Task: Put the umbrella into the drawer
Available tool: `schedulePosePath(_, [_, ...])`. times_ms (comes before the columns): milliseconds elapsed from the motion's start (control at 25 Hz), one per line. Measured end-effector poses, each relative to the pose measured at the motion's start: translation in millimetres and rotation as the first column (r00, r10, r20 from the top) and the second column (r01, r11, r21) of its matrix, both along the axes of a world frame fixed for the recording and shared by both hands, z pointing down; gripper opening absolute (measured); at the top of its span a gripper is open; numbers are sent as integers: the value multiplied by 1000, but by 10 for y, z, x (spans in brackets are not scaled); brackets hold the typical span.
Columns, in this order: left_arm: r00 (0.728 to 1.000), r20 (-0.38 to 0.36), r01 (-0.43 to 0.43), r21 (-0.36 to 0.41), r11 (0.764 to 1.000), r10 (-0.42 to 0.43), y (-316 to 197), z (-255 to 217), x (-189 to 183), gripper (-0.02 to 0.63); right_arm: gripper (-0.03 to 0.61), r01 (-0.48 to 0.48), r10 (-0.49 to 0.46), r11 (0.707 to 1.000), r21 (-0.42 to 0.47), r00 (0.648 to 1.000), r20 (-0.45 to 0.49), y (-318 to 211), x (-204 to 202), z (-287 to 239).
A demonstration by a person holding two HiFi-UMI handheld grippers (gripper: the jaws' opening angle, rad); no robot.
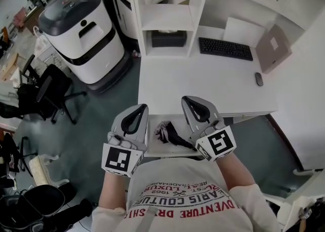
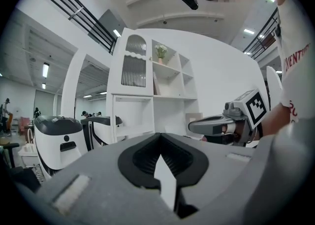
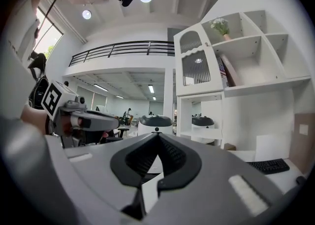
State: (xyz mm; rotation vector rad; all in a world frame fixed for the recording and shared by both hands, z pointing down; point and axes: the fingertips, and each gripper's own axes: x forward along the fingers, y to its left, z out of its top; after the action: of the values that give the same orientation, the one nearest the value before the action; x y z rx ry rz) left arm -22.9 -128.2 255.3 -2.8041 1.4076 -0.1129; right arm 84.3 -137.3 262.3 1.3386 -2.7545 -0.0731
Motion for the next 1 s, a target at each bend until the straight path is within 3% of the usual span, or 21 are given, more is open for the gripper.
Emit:
schedulePosePath(360, [1000,-1,-14,3,1000,14,-49,15,110,6,-2,-10,11,999,-37,999,40,-5,79,46])
schedulePosePath(680, [999,-31,38,2,999,-38,-68,33,-19,6,-2,-30,31,999,-23,999,10,28,64,115])
schedulePosePath(1000, [999,-34,33,13,999,-33,-56,16,-31,6,-2,-70,71,997,-37,997,39,-31,131,99])
